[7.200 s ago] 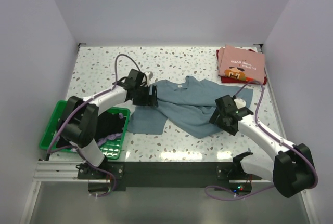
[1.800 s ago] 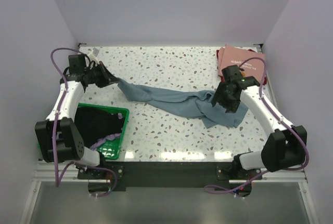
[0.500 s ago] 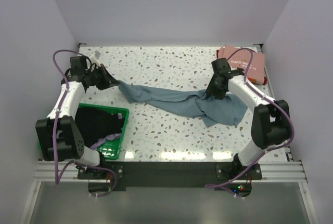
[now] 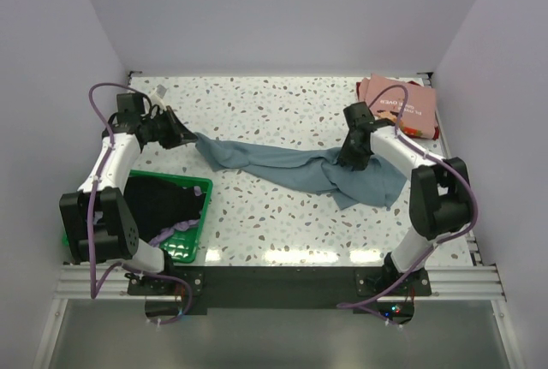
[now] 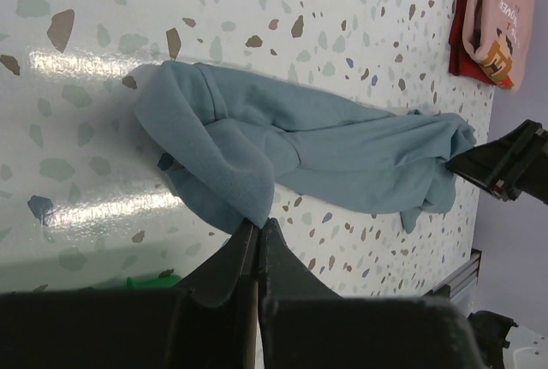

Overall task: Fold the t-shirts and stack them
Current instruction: Flatten the tshirt out

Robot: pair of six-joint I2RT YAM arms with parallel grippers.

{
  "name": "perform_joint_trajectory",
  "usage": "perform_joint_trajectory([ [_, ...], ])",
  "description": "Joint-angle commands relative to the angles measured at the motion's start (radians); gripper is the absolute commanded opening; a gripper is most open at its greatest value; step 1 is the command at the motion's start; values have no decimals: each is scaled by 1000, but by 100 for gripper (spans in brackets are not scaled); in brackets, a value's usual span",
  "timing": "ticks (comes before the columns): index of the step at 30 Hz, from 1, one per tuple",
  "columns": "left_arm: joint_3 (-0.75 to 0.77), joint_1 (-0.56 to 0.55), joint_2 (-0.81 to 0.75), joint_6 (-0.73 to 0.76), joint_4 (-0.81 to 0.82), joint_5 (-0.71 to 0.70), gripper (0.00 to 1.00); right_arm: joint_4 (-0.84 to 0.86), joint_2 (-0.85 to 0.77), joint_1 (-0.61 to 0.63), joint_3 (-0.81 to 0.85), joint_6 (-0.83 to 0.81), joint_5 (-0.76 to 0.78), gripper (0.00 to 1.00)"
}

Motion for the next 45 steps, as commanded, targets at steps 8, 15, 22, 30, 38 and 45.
perform_joint_trajectory([
  [8, 9, 3, 8, 24, 27, 27, 0, 145, 11, 7, -26, -16, 26, 33],
  [15, 12, 3, 12, 24, 23, 25, 0, 175, 17, 7, -28, -46, 53, 27],
  [22, 13, 3, 8, 26, 20, 24, 0, 117, 6, 7, -14, -53, 68, 15],
  [30, 9, 1, 16, 16, 35, -5, 0, -64, -73, 9, 37, -93, 85, 1],
  [38, 152, -72, 128, -82, 111, -71, 0, -300, -283, -38, 147, -185, 126, 0],
  [45, 513, -118, 309, -243, 170, -84, 0, -378, -253, -94, 418, -250, 141, 0],
])
